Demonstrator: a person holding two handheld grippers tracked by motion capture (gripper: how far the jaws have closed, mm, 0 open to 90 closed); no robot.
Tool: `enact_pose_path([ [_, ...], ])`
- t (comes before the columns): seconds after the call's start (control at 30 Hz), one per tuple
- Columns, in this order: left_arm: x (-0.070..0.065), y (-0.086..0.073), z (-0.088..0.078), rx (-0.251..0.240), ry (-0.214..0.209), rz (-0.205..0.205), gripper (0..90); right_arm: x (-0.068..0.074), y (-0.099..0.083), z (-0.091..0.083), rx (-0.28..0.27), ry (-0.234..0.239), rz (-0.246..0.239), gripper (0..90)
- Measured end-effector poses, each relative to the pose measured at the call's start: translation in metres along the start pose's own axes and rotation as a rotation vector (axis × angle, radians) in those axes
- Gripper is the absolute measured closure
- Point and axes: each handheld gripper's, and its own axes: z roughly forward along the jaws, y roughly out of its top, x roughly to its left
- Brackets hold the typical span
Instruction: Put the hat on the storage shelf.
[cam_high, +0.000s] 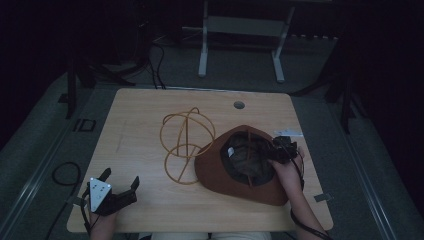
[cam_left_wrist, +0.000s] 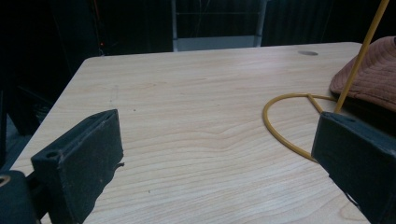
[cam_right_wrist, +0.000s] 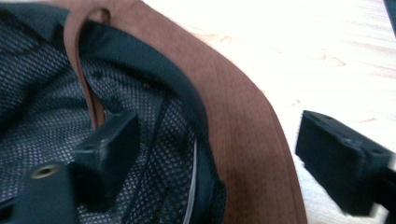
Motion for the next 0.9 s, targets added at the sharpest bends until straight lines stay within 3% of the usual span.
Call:
enact_pose_path([
  [0.07,0.0,0.0,0.0,-0.001,-0.003,-0.005,2.6,0.003,-0.002,0.004,0.024,0.013,-0.016,20.7],
  [0.17,-0.001,0.0,0.0,0.003,-0.007,-0.003,2.6,0.007,-0.004,0.011,0.044,-0.009,-0.043,22.9],
  [0.27,-0.001,0.0,0.001,0.011,-0.004,-0.002,2.6,0.009,-0.006,0.015,0.065,-0.009,-0.059,31.0],
  [0.33,-0.001,0.0,0.001,0.017,0.003,-0.003,2.6,0.01,-0.006,0.018,0.087,0.001,-0.068,41.5],
  [0.43,-0.001,-0.001,0.001,0.025,0.008,-0.007,2.6,0.015,-0.006,0.02,0.103,-0.048,-0.078,51.9],
  [0.6,0.001,-0.001,0.002,0.049,0.006,-0.012,2.7,0.014,-0.008,0.02,0.091,-0.133,-0.064,81.5],
  [0.63,0.001,-0.001,0.002,0.061,0.0,-0.016,2.7,0.014,-0.008,0.019,0.089,-0.14,-0.061,82.9],
  [0.7,0.003,0.001,0.002,0.059,-0.045,-0.063,5.4,0.013,-0.007,0.016,0.069,-0.139,-0.047,83.8],
  [0.8,0.0,0.002,0.001,0.065,-0.024,-0.008,5.5,0.01,-0.003,0.006,0.021,-0.124,-0.023,84.2],
  [0.9,-0.003,0.005,0.001,0.07,-0.056,-0.033,5.4,0.006,0.002,-0.008,-0.031,-0.093,0.008,84.2],
])
